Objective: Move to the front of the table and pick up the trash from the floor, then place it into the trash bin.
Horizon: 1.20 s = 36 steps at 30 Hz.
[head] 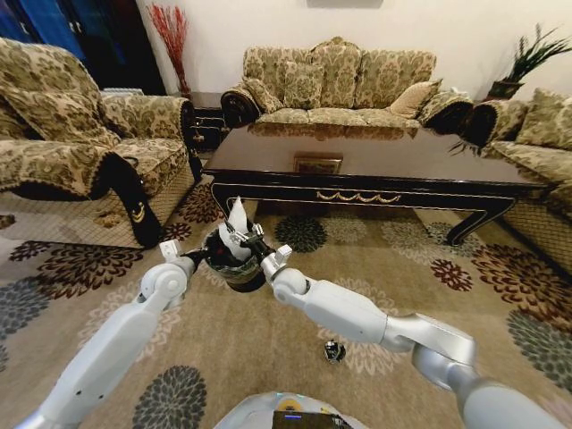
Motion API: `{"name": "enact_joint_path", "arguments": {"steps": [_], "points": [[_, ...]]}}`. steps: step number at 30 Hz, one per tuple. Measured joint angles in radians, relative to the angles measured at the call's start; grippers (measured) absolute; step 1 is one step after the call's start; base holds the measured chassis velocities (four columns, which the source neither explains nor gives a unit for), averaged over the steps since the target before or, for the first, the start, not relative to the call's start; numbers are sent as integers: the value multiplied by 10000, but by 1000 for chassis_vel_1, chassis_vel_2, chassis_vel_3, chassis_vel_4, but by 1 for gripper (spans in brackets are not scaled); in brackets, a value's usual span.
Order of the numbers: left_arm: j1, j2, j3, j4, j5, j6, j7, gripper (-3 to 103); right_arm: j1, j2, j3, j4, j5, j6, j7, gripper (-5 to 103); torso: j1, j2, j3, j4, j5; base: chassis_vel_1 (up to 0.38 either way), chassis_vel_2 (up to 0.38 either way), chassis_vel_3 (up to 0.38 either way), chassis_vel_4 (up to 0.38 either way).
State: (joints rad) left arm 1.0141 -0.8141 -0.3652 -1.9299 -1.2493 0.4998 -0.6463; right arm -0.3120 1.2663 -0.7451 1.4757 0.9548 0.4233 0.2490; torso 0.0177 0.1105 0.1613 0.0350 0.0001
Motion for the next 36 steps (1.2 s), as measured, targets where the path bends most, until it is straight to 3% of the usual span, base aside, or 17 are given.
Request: {"name": "enact_joint_path", "arguments": {"steps": [2,8,11,12,14,15,16,17,19,21,23,28,31,32,33,36], "points": [[25,31,-27,-39,-19,0,1,3,-21,-35,64,9,-15,52,19,99,0,0,0,0,0,0,0,0,0],[67,176,-153,-114,-106,0,2,3,-168,-164,736,67,59,-211,878,100,0,0,0,2,0,0,0,0,0],[140,444,-334,-190,-198,0,39,3,-466,-469,1702,48,61,-1179,2461,100,0,0,0,1,1,0,0,0,0],[140,444,-334,-190,-198,0,39,3,-466,-469,1702,48,61,-1179,2461,100,0,0,0,1,1,0,0,0,0],[241,695,-499,-268,-307,-1,66,3,-905,-781,2573,-11,182,-2434,4194,100,0,0,0,2,2,0,0,0,0],[241,695,-499,-268,-307,-1,66,3,-925,-781,2606,-11,202,-2494,4269,100,0,0,0,2,2,0,0,0,0],[314,901,-586,-340,-360,-1,72,3,-1393,-1175,3268,14,1019,-4142,6038,100,0,0,0,-2,2,0,0,0,0],[314,901,-586,-340,-360,-1,72,3,-1393,-1175,3268,14,1019,-4142,6038,100,0,0,0,-2,2,0,0,0,0],[334,1076,-623,-390,-400,-1,72,3,-1920,-1453,3938,164,2201,-5665,7354,100,0,0,0,-2,2,0,0,0,0],[324,1126,-622,-394,-433,-1,73,3,-2089,-1507,4135,226,2519,-6000,7705,100,0,0,0,-3,3,0,0,0,0],[330,1337,-619,-431,-510,1,78,3,-2732,-1658,4856,493,3252,-6939,8586,100,0,0,0,-3,4,0,0,0,0],[432,1633,-621,-530,-551,2,51,3,-3976,-1785,6001,852,3298,-7494,8946,100,0,0,0,-2,-5,0,0,0,0],[527,1838,-607,-685,-680,2,8,3,-5210,-986,7324,543,2971,-7511,9164,100,-1,0,-1,1,5,0,0,0,0],[527,1838,-607,-685,-680,2,8,3,-5210,-986,7324,543,2971,-7511,9164,100,-1,0,-1,1,5,0,0,0,0],[559,1888,-600,-723,-696,3,-34,3,-5481,-785,7695,377,2839,-7513,9079,100,-1,0,-2,0,-7,0,0,0,0],[604,1971,-578,-793,-771,9,-159,3,-5900,-203,8535,-116,2660,-7445,8796,100,-1,0,-1,0,2,0,0,0,0]]}}
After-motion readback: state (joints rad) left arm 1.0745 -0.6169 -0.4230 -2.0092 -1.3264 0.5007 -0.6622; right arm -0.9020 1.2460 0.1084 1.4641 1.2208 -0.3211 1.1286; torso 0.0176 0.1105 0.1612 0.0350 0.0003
